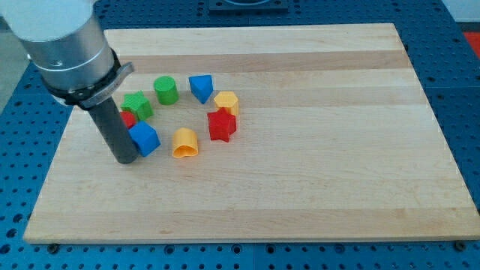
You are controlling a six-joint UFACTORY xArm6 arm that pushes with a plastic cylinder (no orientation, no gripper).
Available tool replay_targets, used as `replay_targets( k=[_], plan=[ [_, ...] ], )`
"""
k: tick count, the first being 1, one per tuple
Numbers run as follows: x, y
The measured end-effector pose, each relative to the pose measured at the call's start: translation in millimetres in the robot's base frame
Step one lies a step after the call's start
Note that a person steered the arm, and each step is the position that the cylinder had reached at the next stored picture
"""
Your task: Push the red circle into the green star
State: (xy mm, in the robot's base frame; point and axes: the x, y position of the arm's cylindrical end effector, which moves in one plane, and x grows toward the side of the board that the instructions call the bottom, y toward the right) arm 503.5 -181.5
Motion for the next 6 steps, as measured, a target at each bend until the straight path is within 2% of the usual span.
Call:
replay_targets(
  k=[1,2,3,4,5,6],
  plan=[
    [10,-4],
    [62,26],
    [74,128],
    [74,180],
    [73,188],
    [63,279]
  ],
)
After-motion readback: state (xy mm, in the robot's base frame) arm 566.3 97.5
